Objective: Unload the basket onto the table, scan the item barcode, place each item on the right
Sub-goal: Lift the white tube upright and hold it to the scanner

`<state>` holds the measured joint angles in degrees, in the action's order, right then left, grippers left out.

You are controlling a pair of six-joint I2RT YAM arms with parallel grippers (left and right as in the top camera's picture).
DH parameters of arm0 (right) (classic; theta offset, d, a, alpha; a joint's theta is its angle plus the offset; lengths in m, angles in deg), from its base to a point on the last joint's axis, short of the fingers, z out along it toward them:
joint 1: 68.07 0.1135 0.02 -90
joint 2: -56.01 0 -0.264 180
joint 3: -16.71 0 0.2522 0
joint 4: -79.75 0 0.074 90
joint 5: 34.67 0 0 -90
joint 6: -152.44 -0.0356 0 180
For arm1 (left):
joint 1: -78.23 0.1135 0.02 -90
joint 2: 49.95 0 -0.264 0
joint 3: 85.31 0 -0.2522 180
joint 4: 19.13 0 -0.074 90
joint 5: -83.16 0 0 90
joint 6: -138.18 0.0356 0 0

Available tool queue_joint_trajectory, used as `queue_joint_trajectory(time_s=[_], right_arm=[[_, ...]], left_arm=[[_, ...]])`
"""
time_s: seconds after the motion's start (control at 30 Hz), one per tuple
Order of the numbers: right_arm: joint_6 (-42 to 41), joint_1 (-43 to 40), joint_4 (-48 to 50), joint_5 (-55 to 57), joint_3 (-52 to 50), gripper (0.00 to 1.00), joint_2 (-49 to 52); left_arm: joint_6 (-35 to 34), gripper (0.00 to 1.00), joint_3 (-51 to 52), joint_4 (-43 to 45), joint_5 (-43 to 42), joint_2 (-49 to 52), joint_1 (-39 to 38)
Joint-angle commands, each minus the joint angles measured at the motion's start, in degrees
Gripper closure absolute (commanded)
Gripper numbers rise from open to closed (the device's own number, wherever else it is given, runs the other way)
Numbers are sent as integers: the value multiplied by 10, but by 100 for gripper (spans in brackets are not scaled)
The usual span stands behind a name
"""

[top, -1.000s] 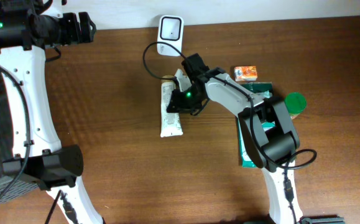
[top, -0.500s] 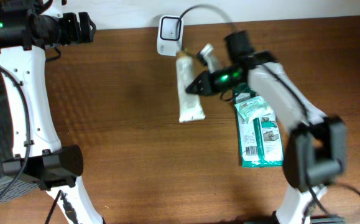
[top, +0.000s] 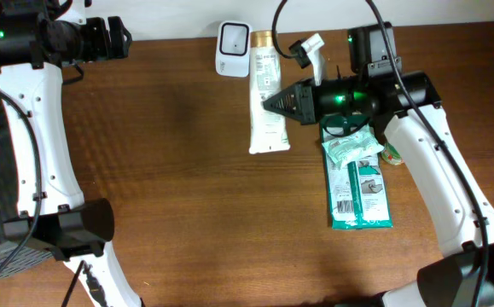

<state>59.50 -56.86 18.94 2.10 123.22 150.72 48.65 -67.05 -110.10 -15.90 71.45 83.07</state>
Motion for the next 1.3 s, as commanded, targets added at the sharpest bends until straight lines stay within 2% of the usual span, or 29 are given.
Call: queue_joint_trajectory(time_s=[0.0, 0.13, 0.27, 0.37, 0.6, 0.7, 1.27], right_arm=[[-35, 27, -7, 174, 87, 96, -7], [15, 88, -8, 476, 212, 96, 63], [136, 136, 122, 724, 228, 96, 147], [284, 151, 249, 833, 228, 96, 236], [512, 151, 467, 901, 228, 96, 395], [578, 151, 549, 930, 228, 96, 448], [579, 163, 560, 929, 228, 96, 468]], left_arm=[[7, 1, -9, -1, -6, -1, 2], [7, 1, -9, -1, -6, -1, 2], [7, 1, -9, -1, -6, -1, 2], [7, 1, -9, -1, -6, -1, 2], [7, 1, -9, -1, -6, -1, 3], [7, 1, -9, -1, -6, -1, 2], [7, 1, -9, -1, -6, -1, 2]])
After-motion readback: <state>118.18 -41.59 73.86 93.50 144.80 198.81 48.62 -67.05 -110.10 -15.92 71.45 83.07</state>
